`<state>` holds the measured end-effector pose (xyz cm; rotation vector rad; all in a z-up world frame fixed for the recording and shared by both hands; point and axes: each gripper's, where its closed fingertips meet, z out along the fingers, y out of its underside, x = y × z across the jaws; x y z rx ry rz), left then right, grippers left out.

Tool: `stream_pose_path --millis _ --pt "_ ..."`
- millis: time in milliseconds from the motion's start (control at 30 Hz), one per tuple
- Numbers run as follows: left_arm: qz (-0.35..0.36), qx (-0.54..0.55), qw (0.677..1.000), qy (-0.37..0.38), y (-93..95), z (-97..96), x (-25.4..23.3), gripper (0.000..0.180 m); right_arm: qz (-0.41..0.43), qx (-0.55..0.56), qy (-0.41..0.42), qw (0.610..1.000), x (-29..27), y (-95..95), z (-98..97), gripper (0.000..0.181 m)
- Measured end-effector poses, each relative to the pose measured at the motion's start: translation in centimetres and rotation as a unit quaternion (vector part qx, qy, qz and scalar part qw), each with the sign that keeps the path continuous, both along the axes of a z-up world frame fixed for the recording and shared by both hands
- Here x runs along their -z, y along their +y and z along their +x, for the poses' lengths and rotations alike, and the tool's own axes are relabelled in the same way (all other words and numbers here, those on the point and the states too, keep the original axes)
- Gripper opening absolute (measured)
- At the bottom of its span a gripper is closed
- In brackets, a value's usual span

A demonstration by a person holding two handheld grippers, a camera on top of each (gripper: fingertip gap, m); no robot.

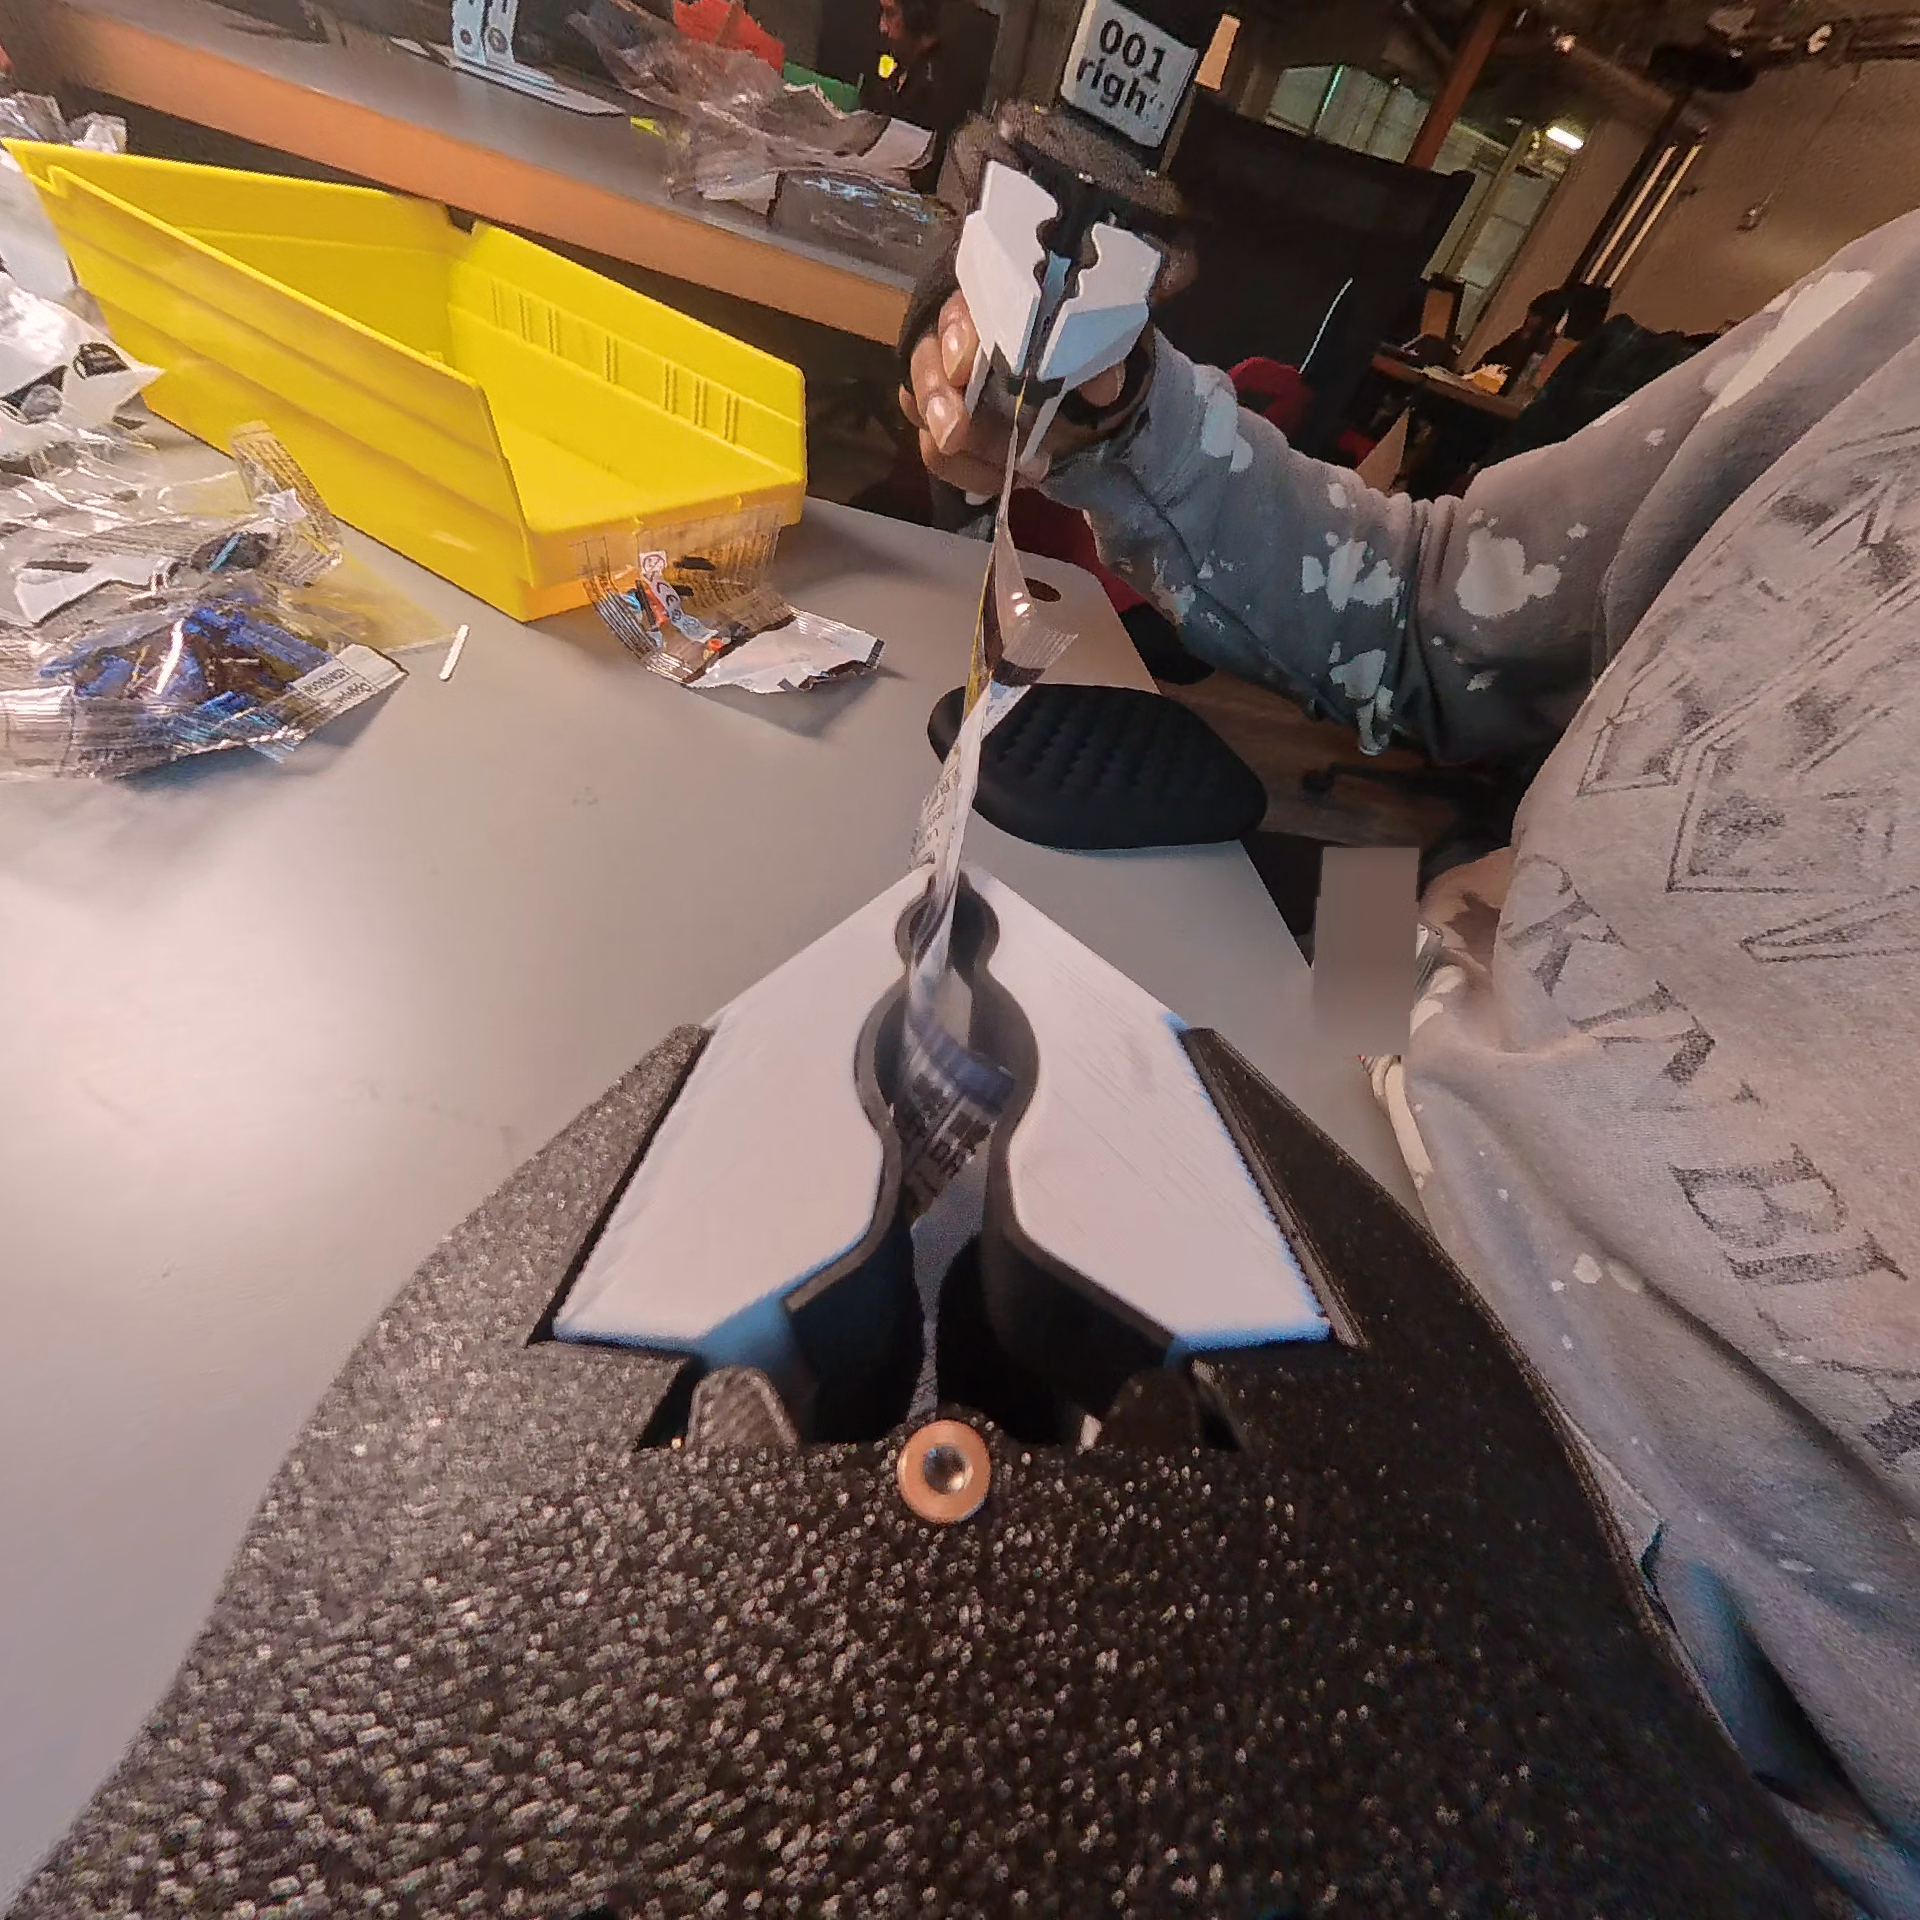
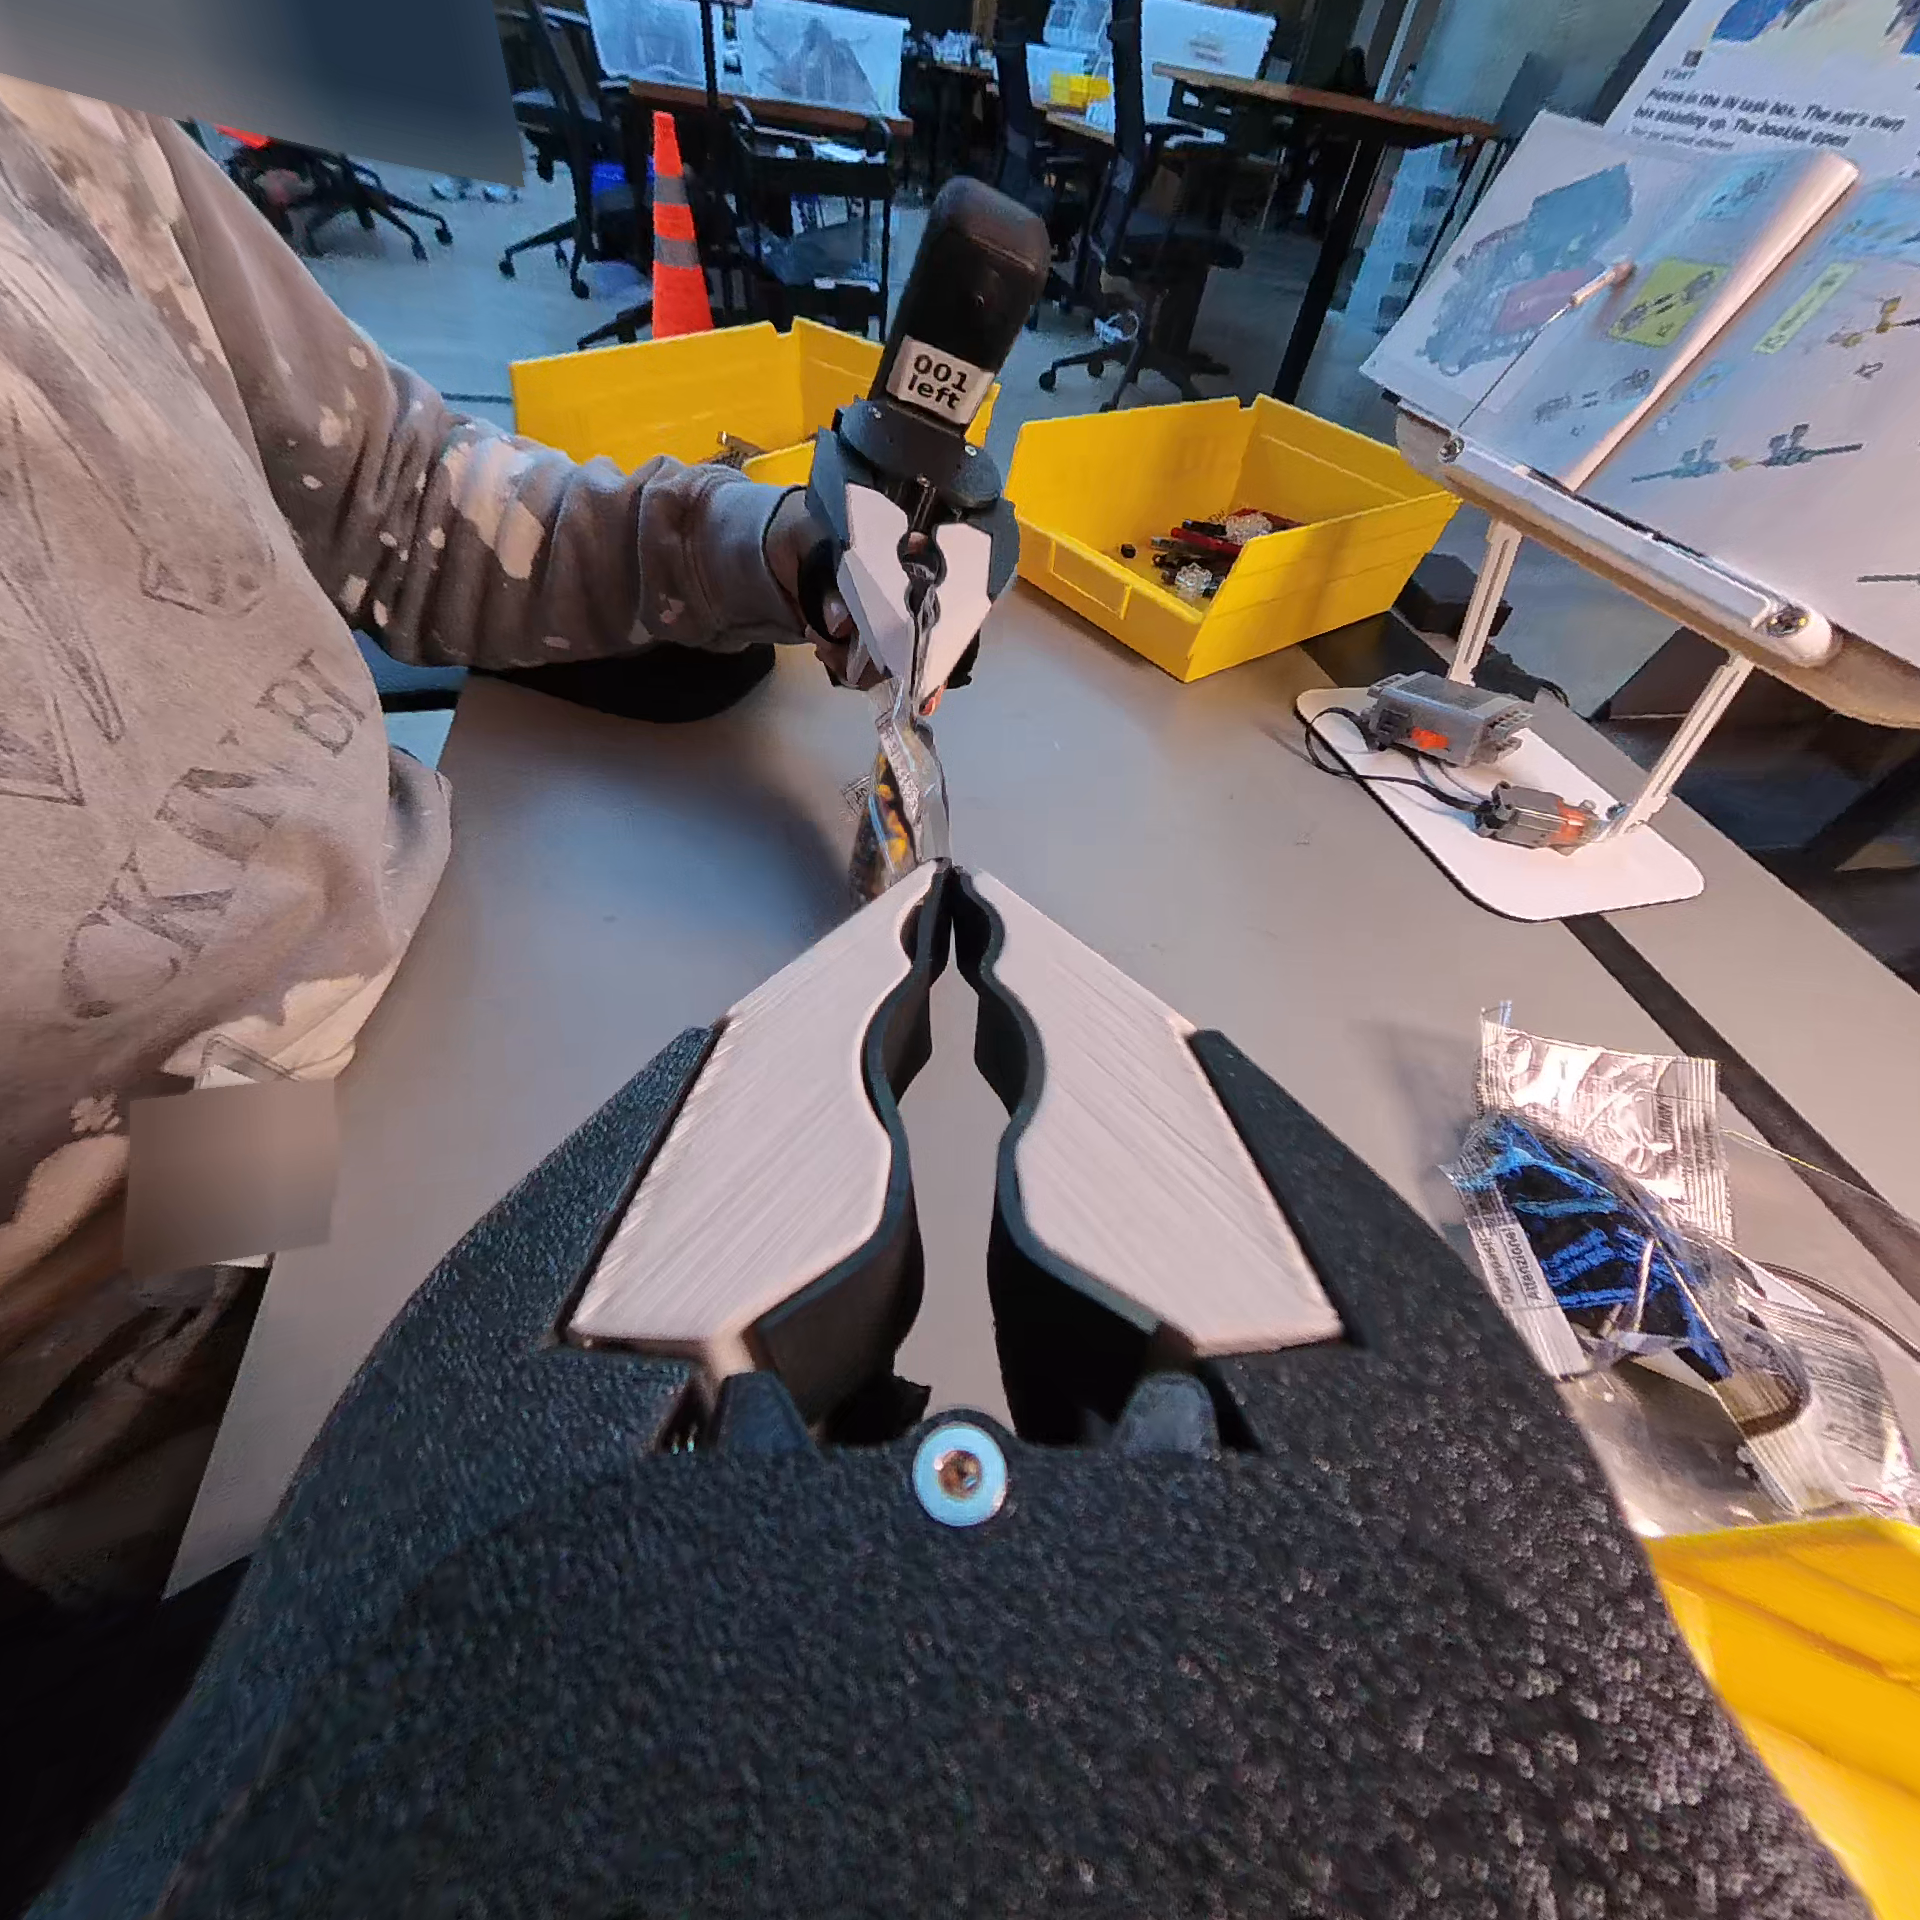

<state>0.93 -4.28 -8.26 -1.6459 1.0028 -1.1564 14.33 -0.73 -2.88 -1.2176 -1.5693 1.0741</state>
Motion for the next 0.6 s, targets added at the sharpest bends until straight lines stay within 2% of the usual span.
stream_pose_path --millis 67,133,167,200,267,433,467,533,600 --pt "-0.004 0.0 1.0 0.002 0.0 0.0 0.2 0.0 0.007 0.001 -0.001 1.0 -0.3 0.0 0.0 0.0" --pt "-0.001 -0.04 0.998 0.053 1.1 -1.9 2.0 0.0 -0.009 0.033 0.074 0.997 -3.8 1.4 2.1 0.0" --pt "-0.021 -0.058 0.998 0.029 1.4 -3.4 1.9 0.0 -0.008 0.063 0.107 0.992 -5.7 2.6 4.4 0.0" --pt "-0.021 -0.062 0.998 0.001 1.1 -4.2 1.0 0.0 0.021 0.091 0.075 0.993 -5.2 3.2 5.7 0.0" --pt "0.012 -0.061 0.998 -0.002 0.6 -4.1 -0.5 0.0 0.029 0.101 0.018 0.994 -3.6 2.9 5.8 0.0" --pt "0.041 -0.082 0.996 0.012 1.2 -3.1 -1.9 0.0 0.009 0.089 0.006 0.996 -2.4 1.6 2.8 0.0" --pt "0.043 -0.093 0.995 0.015 1.3 -3.2 -1.9 0.0 0.002 0.084 0.004 0.996 -1.7 1.1 1.5 0.004" --pt "0.055 -0.11 0.992 0.027 1.4 -3.3 -1.7 0.0 -0.037 0.071 -0.007 0.997 -0.3 -0.1 -1.8 0.029" --pt "0.064 -0.121 0.989 0.046 1.3 -3.0 -1.0 0.0 -0.077 0.074 0.006 0.994 0.1 -0.9 -5.3 0.039"
